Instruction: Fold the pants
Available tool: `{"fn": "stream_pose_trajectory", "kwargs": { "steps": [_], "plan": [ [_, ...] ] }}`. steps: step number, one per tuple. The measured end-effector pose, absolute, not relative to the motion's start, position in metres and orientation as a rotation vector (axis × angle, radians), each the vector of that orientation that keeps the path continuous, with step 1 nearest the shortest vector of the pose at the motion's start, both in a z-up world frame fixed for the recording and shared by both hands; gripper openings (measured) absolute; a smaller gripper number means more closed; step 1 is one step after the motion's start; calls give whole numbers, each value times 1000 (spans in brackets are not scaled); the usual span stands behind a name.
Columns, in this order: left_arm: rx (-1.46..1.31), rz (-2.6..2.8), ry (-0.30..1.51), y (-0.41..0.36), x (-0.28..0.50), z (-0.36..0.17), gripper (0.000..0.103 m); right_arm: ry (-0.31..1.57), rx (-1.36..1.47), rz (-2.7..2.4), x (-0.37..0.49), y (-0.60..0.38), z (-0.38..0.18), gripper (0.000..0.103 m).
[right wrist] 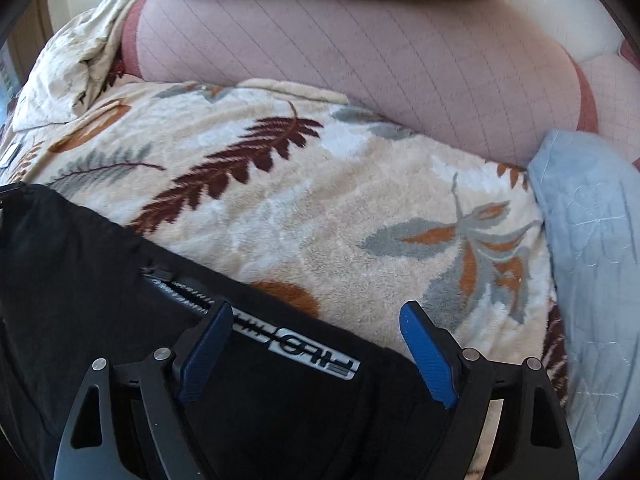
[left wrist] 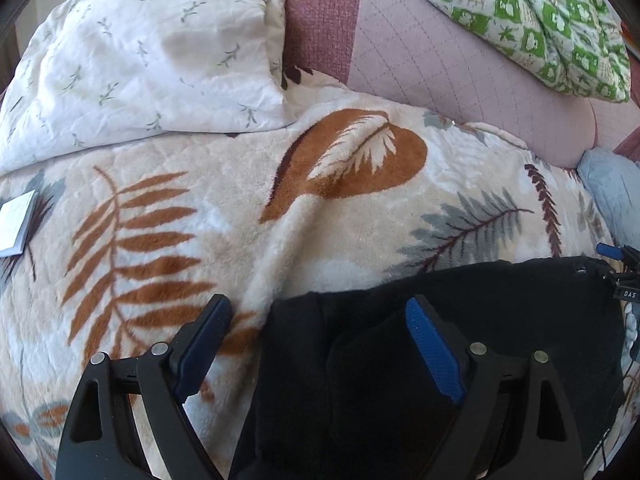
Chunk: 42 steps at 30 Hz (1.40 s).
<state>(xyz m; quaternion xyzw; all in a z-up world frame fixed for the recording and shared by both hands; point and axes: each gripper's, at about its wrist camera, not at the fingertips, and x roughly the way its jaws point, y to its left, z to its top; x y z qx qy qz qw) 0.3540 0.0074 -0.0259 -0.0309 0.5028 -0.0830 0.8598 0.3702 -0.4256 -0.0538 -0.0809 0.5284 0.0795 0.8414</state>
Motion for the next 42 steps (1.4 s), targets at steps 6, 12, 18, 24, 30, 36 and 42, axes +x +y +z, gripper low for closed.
{"fn": "stream_pose_trajectory", "kwargs": {
  "steps": [6,12,18,24,30,36,42],
  "plan": [
    [67,-137,1043,-9,358,-32,84,1121,-102,230,370,-428,-58,87],
    [122,-123,1014,-13,355,-20,27,1117,-63,293,360,-423,-50,24],
    [126,-140,995,-18,346,-7,16,1106,-59,265,350,-423,-39,15],
    [152,-122,961,-23,339,3,16,1087,-94,219,346,-414,-28,13],
    [161,-117,947,-26,332,6,16,1088,-145,180,342,-406,-29,13],
    [120,-112,921,-20,324,18,16,1052,-136,151,332,-404,-19,13],
    [143,-127,869,-20,289,40,16,1009,-139,146,297,-399,11,13]
  ]
}}
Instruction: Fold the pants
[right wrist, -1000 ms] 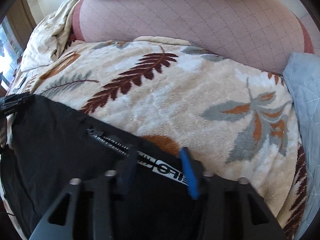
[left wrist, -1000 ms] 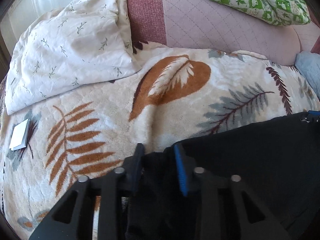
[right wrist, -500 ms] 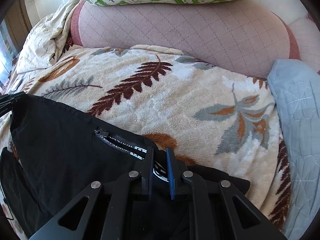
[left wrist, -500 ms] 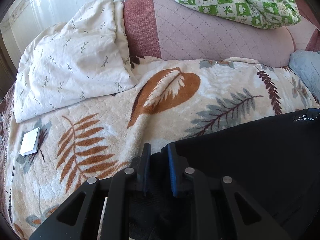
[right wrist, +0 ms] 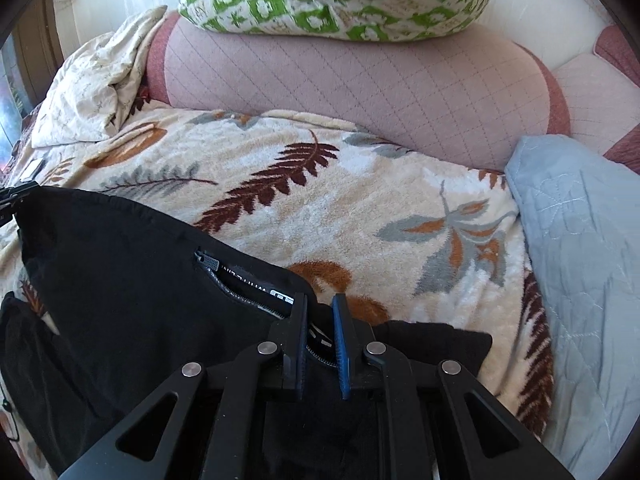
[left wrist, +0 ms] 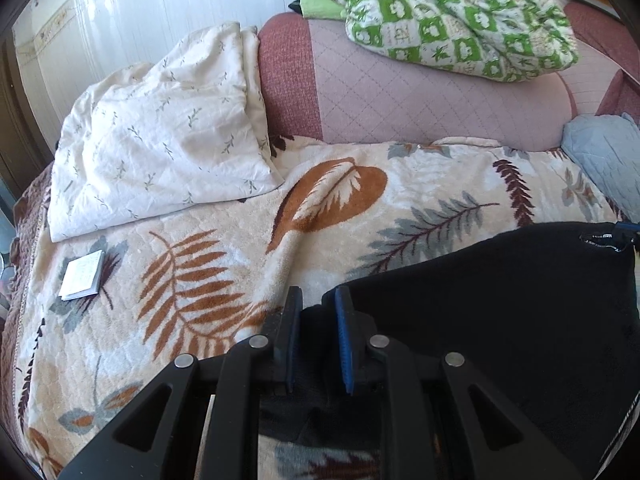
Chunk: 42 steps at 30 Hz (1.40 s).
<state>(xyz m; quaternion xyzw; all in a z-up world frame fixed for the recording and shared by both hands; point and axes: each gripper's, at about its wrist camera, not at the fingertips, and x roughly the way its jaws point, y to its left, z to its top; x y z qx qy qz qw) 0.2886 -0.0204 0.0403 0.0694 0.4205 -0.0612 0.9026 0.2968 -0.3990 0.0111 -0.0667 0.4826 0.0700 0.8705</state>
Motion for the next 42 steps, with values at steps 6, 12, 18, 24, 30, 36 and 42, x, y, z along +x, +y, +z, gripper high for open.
{"fn": "stream_pose_trajectory", "kwargs": {
  "steps": [6,12,18,24,30,36,42],
  "plan": [
    [144,-141,813,-10,233,60,16,968,-139,152,235,-388,38,13],
    [162,-161,759,2,158,70,16,970,-111,157,165,-385,39,13],
    [319,-172,725,-6,81,58,17,1026,-69,180,98,-384,10,13],
    [383,-154,749,1,36,43,20,1127,-108,186,44,-375,-37,13],
    [60,-78,804,68,31,59,36,1097,-95,148,16,-385,-26,14],
    [-237,-54,804,98,54,63,43,999,-123,206,26,-346,11,54],
    [-355,-121,852,72,89,31,43,989,-144,365,60,-252,17,61]
  ]
}}
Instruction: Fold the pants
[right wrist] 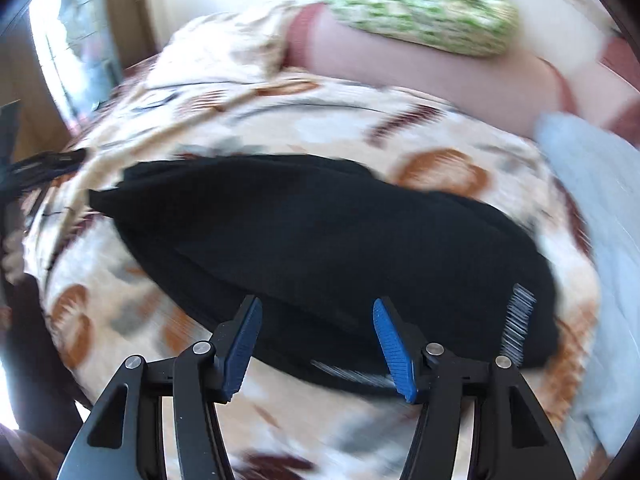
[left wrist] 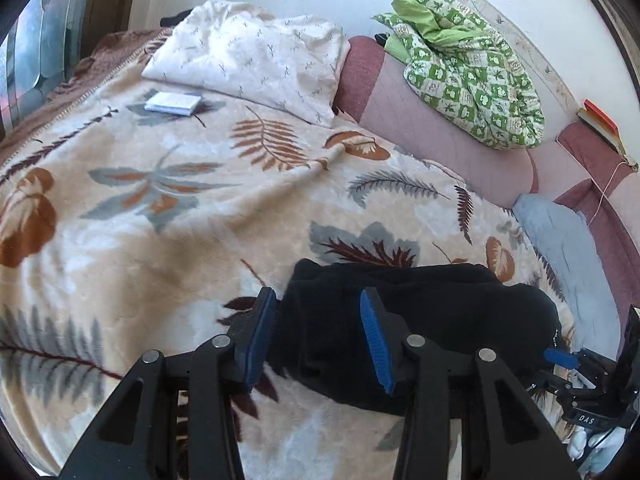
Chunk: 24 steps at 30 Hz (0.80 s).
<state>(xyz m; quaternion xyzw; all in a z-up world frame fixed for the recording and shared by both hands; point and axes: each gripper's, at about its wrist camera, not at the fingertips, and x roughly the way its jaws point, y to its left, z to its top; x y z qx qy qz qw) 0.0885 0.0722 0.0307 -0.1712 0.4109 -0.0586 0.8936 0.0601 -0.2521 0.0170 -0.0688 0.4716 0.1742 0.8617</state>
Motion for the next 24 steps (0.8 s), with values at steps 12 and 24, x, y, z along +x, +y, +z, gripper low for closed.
{"fn": "stream_pose_trajectory", "kwargs": {
  "steps": [12,24],
  "plan": [
    [-414,-174,939,83,118,-22,45,1176,-100,279,103,-215,-44,31],
    [-361,-151,929,75,117,-21,48,1115,55,34,39,-364,27,44]
  ]
}}
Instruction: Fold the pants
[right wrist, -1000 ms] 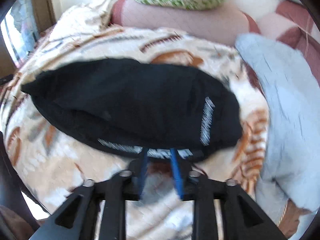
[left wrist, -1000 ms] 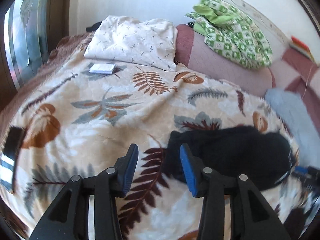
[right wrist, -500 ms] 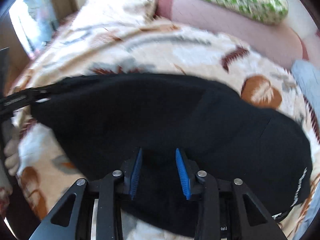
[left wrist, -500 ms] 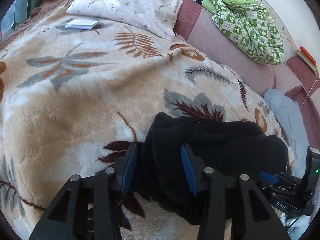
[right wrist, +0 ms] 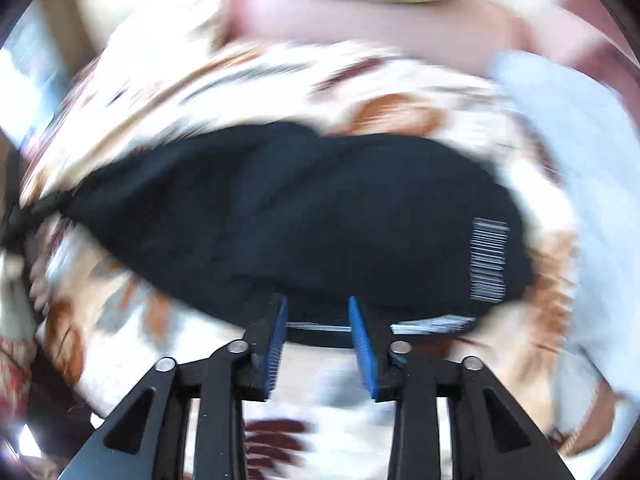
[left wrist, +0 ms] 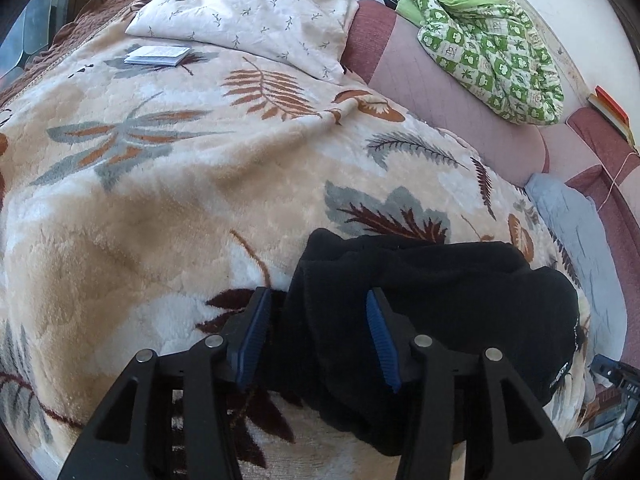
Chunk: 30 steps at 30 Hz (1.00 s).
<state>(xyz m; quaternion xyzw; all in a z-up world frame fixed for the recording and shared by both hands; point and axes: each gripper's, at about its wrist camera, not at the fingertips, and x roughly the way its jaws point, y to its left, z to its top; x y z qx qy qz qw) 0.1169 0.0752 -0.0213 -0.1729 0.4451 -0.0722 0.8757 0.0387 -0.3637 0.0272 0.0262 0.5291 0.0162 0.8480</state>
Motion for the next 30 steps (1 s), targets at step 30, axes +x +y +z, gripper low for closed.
{"fn": "stream_pose_trajectory", "kwargs": {
  "steps": [30],
  "plan": [
    [-297,-158,912,65,113,-22,59,938,679,-184,14,-505,5,9]
  ]
}}
